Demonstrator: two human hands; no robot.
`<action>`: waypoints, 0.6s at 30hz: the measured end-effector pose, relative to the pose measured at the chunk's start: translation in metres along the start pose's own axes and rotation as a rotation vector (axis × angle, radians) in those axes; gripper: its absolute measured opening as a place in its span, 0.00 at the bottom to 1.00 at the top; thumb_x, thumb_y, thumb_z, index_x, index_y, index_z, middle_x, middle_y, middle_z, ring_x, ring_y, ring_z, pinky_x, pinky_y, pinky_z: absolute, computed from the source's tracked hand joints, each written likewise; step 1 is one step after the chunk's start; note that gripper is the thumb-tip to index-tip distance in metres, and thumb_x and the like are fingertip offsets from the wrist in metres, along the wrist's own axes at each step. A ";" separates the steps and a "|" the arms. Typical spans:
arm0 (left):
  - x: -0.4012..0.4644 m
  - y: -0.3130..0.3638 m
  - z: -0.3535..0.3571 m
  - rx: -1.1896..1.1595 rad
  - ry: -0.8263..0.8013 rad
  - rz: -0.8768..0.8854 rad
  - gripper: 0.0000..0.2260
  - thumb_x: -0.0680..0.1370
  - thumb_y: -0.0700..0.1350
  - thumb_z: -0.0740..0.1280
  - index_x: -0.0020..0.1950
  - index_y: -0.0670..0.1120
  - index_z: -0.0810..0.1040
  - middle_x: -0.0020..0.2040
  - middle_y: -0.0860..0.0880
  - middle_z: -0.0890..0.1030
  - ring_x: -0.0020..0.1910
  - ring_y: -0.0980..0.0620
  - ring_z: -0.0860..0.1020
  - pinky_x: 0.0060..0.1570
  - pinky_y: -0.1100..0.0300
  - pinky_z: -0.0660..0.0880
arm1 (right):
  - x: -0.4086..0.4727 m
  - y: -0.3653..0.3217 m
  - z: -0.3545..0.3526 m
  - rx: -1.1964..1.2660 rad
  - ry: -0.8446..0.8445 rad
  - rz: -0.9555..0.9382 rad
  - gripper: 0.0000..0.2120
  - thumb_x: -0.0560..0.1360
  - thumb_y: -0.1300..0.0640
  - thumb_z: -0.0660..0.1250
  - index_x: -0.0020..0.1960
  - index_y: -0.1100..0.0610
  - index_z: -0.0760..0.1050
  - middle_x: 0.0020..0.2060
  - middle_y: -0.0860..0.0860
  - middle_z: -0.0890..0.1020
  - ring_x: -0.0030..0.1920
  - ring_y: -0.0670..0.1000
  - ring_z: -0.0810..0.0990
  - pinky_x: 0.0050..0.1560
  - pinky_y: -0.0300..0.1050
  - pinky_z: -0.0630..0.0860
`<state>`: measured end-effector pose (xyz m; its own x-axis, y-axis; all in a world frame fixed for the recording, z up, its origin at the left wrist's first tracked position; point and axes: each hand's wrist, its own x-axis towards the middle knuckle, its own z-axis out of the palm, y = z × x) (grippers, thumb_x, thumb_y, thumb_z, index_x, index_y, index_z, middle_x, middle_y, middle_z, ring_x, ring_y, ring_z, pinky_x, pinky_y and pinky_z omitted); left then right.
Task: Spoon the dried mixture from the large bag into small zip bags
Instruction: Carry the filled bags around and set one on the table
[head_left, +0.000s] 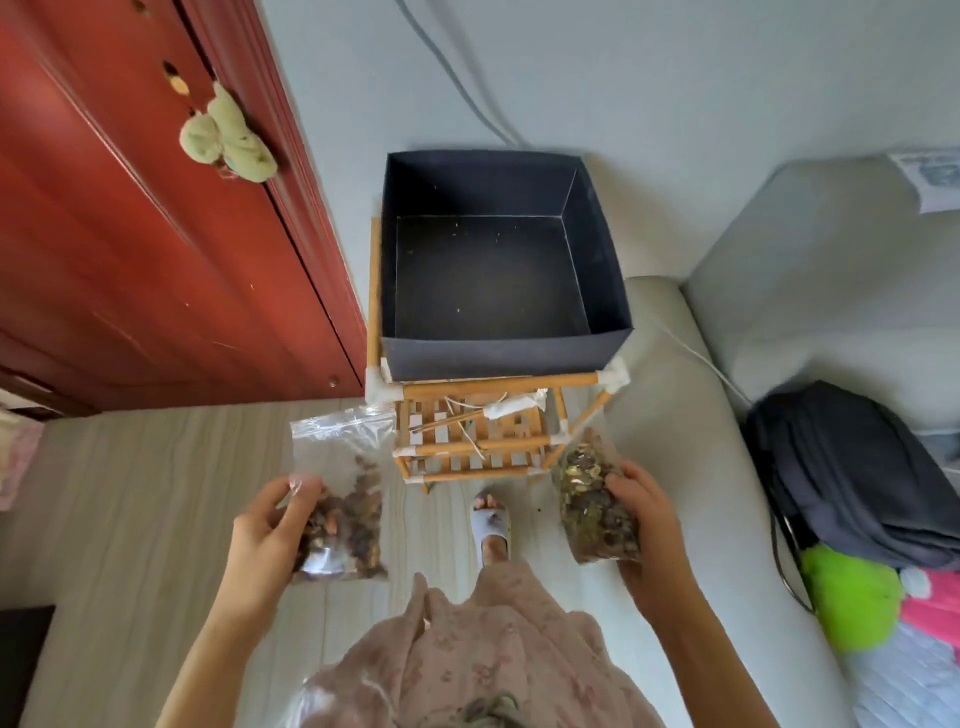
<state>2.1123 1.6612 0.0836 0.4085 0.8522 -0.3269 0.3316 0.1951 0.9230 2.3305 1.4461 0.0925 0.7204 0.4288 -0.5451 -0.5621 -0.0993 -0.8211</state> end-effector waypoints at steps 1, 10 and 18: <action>0.008 0.008 0.007 -0.043 0.014 -0.005 0.10 0.79 0.43 0.63 0.38 0.47 0.78 0.28 0.53 0.79 0.25 0.60 0.76 0.23 0.71 0.69 | 0.012 -0.019 0.004 0.044 -0.072 0.005 0.13 0.70 0.58 0.66 0.53 0.60 0.76 0.45 0.59 0.82 0.45 0.57 0.81 0.38 0.47 0.77; 0.096 0.111 0.076 -0.075 0.155 0.266 0.16 0.82 0.48 0.57 0.36 0.50 0.76 0.30 0.57 0.74 0.30 0.62 0.71 0.30 0.70 0.68 | 0.108 -0.144 0.041 -0.407 -0.290 -0.301 0.22 0.69 0.67 0.75 0.61 0.56 0.75 0.46 0.44 0.85 0.46 0.40 0.83 0.43 0.31 0.78; 0.160 0.143 0.118 0.150 0.070 0.240 0.08 0.80 0.45 0.60 0.43 0.46 0.74 0.34 0.50 0.76 0.30 0.61 0.74 0.29 0.69 0.70 | 0.183 -0.172 0.098 0.200 -0.600 0.362 0.20 0.74 0.49 0.65 0.62 0.58 0.74 0.52 0.56 0.84 0.53 0.52 0.83 0.44 0.45 0.81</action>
<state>2.3252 1.7680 0.1399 0.4327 0.8977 -0.0827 0.3568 -0.0862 0.9302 2.5196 1.6296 0.1508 0.1606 0.8245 -0.5426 -0.8278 -0.1869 -0.5290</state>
